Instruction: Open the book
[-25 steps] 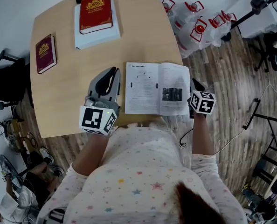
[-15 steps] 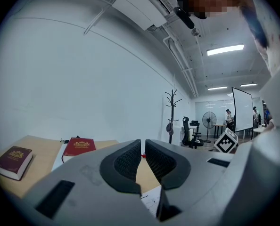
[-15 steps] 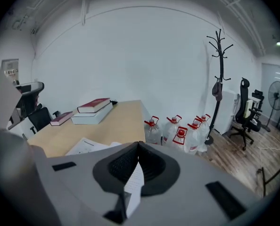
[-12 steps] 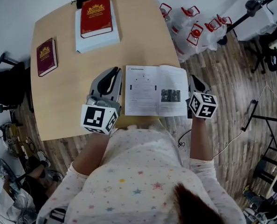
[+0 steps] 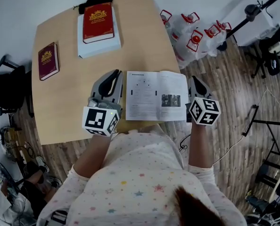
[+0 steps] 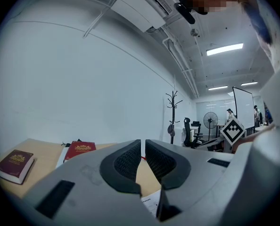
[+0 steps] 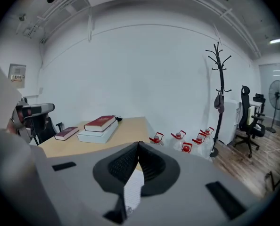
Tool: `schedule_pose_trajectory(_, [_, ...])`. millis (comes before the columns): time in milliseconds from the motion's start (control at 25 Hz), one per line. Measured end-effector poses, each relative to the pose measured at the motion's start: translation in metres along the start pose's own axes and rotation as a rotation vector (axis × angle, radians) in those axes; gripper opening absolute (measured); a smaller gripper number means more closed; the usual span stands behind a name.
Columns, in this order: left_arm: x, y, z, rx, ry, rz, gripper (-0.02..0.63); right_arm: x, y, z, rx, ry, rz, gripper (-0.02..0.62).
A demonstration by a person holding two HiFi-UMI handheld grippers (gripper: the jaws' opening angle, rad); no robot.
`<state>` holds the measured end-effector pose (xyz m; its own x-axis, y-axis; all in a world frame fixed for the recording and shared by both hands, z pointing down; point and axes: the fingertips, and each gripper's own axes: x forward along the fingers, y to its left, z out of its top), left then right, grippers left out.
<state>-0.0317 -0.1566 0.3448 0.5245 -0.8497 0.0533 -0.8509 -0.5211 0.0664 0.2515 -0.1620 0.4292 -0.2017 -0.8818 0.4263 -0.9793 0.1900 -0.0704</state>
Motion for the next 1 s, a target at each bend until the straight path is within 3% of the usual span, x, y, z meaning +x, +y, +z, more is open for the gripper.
schedule_pose_trajectory(1000, [-0.011, 0.013, 0.033, 0.02, -0.064, 0.044, 0.032, -0.03, 0.064, 0.099, -0.059, -0.225, 0.099, 0.002])
